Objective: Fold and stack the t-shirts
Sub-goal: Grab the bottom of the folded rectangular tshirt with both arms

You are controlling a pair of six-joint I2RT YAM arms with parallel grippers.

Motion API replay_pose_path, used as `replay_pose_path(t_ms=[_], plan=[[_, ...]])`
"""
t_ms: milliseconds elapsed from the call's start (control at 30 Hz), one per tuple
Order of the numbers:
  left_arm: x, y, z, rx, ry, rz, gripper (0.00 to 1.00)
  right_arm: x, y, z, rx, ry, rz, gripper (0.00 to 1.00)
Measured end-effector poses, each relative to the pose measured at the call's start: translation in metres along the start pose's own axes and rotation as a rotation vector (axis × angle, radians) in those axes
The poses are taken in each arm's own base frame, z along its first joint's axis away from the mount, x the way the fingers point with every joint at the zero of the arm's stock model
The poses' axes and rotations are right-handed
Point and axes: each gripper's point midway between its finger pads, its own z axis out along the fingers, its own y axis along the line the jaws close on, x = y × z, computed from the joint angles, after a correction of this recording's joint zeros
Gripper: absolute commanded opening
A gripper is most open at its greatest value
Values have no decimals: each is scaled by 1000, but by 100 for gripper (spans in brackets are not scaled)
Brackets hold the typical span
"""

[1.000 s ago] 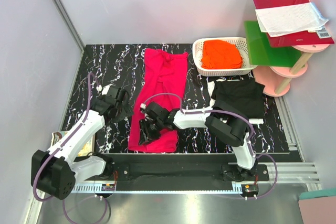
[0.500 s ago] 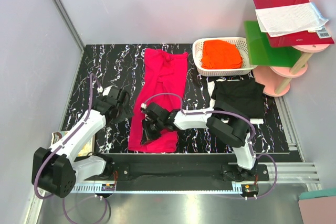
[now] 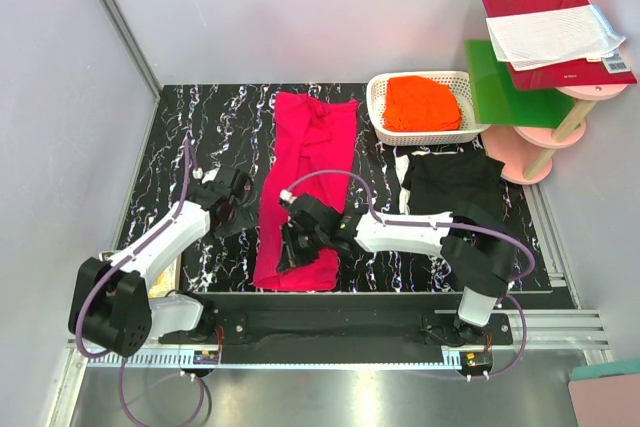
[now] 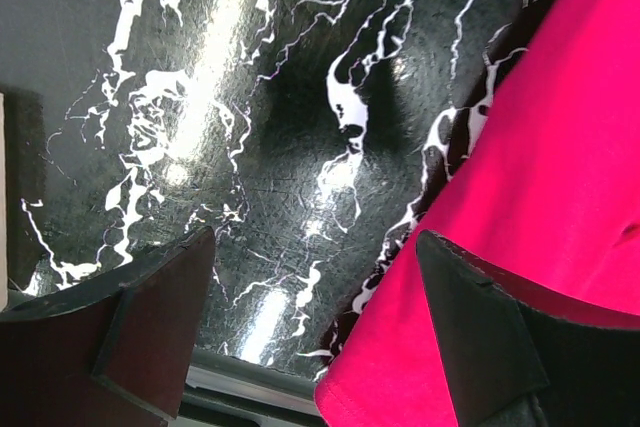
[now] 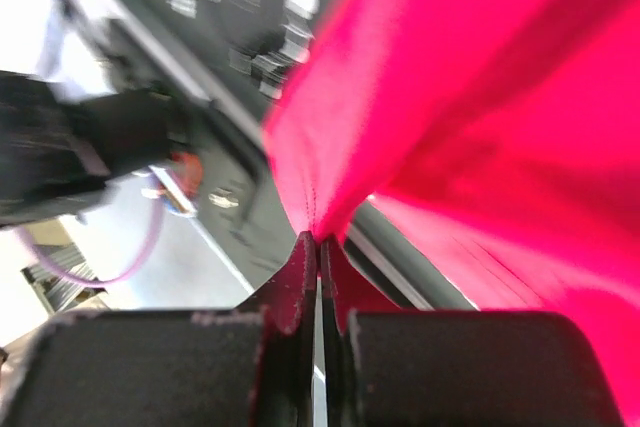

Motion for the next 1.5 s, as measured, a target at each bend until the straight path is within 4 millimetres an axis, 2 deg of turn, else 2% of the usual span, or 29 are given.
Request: replay_pose_path(t_ms=[167,233,267,333,367,500,567,633,800,867,933,1000,1067,1167,1233,1300,1500], plan=[[3,1,5,-17,19,8,86,37,-47,0,131,75,75,0],[4,1,6,-21,24,9,86,49,-60,-2,170,104,98,0],[4,1,7,-23,26,10,86,52,-63,-2,179,111,103,4],[5,1,8,-24,32,12,86,56,-66,-3,190,120,112,17],[6,1,8,-25,35,12,87,56,-66,-3,191,120,114,35],[7,-1,9,-16,43,12,89,56,-66,-2,199,109,94,75],[10,-2,10,-7,48,10,89,55,-62,-5,204,88,63,77],[15,-3,10,18,54,5,89,51,-52,-18,194,36,20,78],[30,-8,1,161,30,-43,86,22,-24,-85,122,-222,-27,73],[38,-13,-3,241,17,-74,84,16,-25,-109,107,-323,-10,71],[51,-16,-4,310,30,-102,83,18,-36,-121,122,-378,22,70],[65,-19,-1,366,53,-123,82,27,-59,-123,163,-399,65,68],[81,-20,3,401,85,-143,82,45,-89,-117,232,-378,114,68],[84,-32,-1,486,82,-174,82,74,-128,-108,327,-321,180,67],[86,-39,-3,531,83,-186,81,86,-143,-103,369,-295,214,67],[89,-46,-5,573,94,-194,77,89,-149,-99,387,-287,239,67],[105,-62,-9,619,148,-165,77,72,-135,-79,343,-315,260,67]])
